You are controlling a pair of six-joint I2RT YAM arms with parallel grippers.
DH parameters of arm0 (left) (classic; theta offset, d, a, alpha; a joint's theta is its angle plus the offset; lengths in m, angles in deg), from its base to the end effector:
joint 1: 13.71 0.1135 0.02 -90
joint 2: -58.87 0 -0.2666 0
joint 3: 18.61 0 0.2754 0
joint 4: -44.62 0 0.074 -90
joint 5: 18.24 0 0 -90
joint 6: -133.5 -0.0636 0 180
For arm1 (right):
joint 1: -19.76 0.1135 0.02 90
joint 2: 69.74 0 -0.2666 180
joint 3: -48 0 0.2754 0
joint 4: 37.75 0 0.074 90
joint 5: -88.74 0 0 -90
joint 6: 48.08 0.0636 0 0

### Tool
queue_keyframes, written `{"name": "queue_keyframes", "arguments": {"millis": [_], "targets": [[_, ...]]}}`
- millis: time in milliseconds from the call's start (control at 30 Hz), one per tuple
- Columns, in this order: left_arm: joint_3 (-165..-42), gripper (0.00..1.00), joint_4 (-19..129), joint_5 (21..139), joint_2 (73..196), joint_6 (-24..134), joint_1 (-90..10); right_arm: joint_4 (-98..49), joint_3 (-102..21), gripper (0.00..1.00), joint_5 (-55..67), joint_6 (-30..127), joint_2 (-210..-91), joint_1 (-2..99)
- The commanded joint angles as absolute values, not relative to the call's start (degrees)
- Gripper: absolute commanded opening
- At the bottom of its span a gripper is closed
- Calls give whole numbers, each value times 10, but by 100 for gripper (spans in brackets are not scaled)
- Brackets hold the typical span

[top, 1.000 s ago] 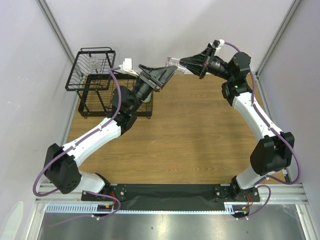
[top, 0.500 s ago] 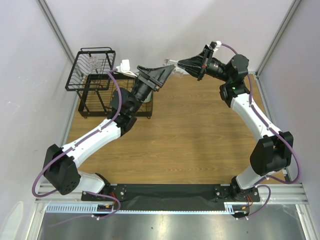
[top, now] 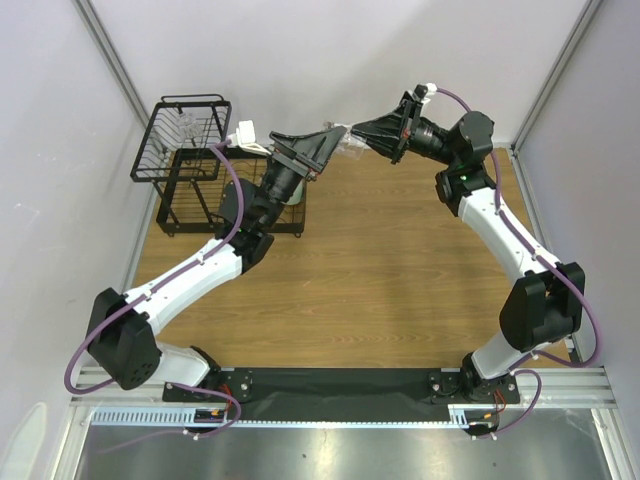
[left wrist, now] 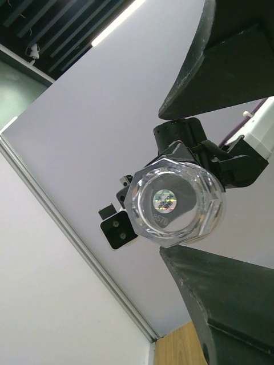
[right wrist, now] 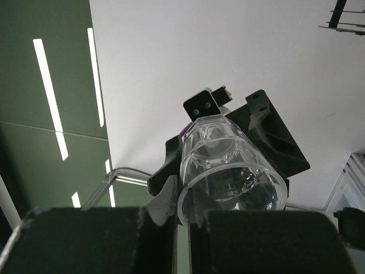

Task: Load the cups into the dish rack

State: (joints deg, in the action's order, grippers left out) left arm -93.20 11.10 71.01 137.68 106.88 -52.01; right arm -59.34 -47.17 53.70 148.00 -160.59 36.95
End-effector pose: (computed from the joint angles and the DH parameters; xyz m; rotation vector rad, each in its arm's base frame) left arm 0.2853 -0.2243 0.4221 -0.2730 1.1658 -1.5805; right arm 0.3648 0.1674 0.4491 0.1454 1.7604 2.2455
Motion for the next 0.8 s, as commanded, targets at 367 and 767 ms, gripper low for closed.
{"name": "queue_keyframes", "arguments": {"millis": [367, 767], "targets": [[-935, 43, 59, 695, 1374, 1072, -523, -612, -471, 0, 548, 1482, -1603, 381], [-995, 0, 264, 741, 1329, 901, -476, -195, -583, 100, 580, 1177, -1577, 331]]}}
